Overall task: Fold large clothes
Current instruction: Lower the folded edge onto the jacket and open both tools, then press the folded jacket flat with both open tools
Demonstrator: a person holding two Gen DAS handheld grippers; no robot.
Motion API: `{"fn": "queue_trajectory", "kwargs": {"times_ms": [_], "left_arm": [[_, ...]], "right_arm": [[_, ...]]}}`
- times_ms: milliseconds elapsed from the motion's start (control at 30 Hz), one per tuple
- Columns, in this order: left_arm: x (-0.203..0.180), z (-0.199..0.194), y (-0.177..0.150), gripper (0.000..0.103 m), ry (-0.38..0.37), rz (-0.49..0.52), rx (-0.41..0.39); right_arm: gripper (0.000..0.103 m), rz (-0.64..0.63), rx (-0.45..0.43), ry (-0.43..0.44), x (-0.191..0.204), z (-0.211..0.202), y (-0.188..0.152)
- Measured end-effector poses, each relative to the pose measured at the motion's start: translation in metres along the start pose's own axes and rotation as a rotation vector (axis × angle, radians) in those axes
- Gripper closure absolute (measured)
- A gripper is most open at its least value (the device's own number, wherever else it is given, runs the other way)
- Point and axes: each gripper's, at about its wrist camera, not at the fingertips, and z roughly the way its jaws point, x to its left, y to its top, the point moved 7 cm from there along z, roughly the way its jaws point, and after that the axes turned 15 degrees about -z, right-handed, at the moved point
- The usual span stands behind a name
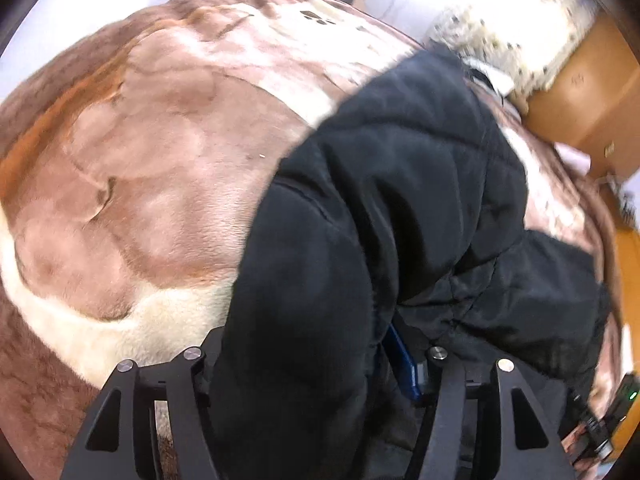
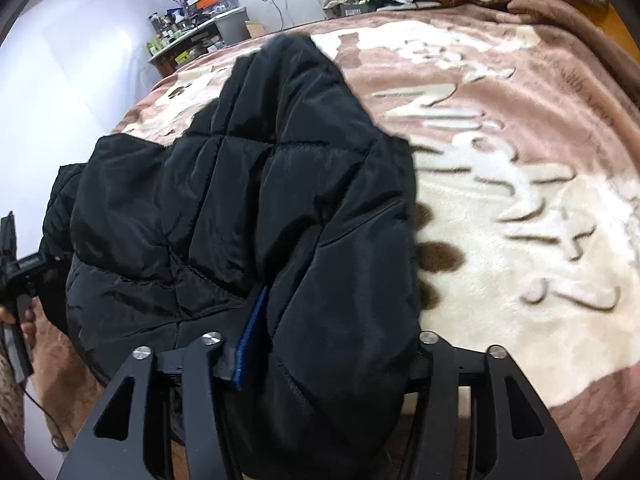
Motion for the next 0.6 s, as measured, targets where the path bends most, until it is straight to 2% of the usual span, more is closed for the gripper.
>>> {"fn": "queue_trajectory", "kwargs": {"times_ms": [67, 167, 267, 333, 400, 500, 600], "left_arm": [[0.006, -0.012, 0.008, 0.040, -0.023, -0.020, -0.022], [0.012, -0.043, 0.025, 0.040, -0.042, -0.056, -0.129], [0.002, -0.065, 0.037, 0.040, -0.016, -0.035, -0.197], [-0.021, -0.070, 0.037, 0.040, -0.056, 0.010, -0.189], [-0.042, -0.060, 0.034, 0.040, -0.088, 0.058, -0.142], [-0.067, -0.033, 0.025, 0.040, -0.037, 0.146, -0.102], [-0.070, 0.002, 0.026, 0.040, 0.091, 0.169, -0.078]], "right_arm": [[0.041, -0.014, -0.015, -0.034, -0.003, -0.012, 0.004], [0.038, -0.040, -0.100, -0.127, -0.011, -0.040, 0.018], [0.037, -0.047, -0.157, -0.202, -0.011, -0.059, 0.037], [0.037, -0.089, -0.171, -0.170, 0.002, -0.058, 0.052], [0.037, -0.151, -0.164, -0.148, 0.020, -0.047, 0.067], [0.038, -0.204, -0.129, -0.125, 0.035, -0.021, 0.075], [0.038, -0.185, -0.024, -0.156, 0.029, 0.016, 0.073]]}}
